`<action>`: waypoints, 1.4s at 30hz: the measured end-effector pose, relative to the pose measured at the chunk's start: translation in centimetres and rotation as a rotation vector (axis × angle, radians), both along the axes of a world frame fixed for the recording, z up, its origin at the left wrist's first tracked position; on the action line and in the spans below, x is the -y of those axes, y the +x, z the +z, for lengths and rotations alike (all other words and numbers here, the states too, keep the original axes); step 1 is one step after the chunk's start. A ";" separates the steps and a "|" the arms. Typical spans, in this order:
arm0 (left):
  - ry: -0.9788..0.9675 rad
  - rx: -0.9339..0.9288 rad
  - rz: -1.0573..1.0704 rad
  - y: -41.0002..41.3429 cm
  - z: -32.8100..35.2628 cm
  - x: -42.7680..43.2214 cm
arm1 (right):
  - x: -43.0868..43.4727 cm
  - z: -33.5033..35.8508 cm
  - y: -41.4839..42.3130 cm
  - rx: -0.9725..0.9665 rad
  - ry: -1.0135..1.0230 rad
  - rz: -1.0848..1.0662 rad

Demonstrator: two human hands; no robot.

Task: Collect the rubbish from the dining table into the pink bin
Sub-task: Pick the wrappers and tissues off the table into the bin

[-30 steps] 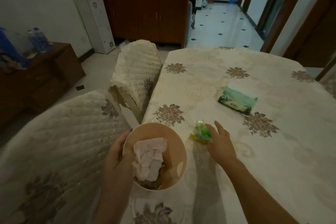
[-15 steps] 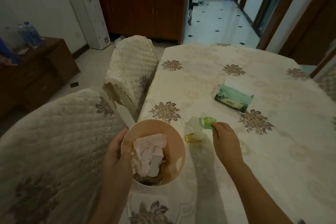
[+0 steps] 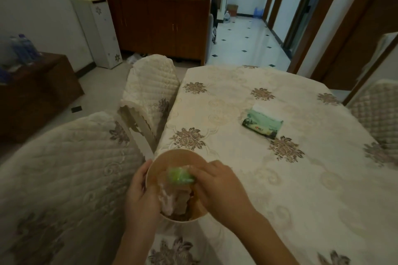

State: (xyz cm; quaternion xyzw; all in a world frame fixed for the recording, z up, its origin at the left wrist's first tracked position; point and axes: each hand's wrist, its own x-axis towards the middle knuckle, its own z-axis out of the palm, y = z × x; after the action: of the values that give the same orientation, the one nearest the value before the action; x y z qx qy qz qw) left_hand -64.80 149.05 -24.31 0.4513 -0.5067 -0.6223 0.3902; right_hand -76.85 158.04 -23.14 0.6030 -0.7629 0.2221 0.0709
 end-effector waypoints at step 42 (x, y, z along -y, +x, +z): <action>0.032 -0.003 0.029 2.1 0.6 0.5 | 0.9 3.1 -1.5 0.542 -0.571 -0.219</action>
State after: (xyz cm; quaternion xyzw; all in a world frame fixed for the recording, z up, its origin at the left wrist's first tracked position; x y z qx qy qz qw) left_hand -62.69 148.56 -23.72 0.4637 -0.4896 -0.6253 0.3928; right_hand -78.37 157.15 -20.08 0.3937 -0.7215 0.5670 0.0549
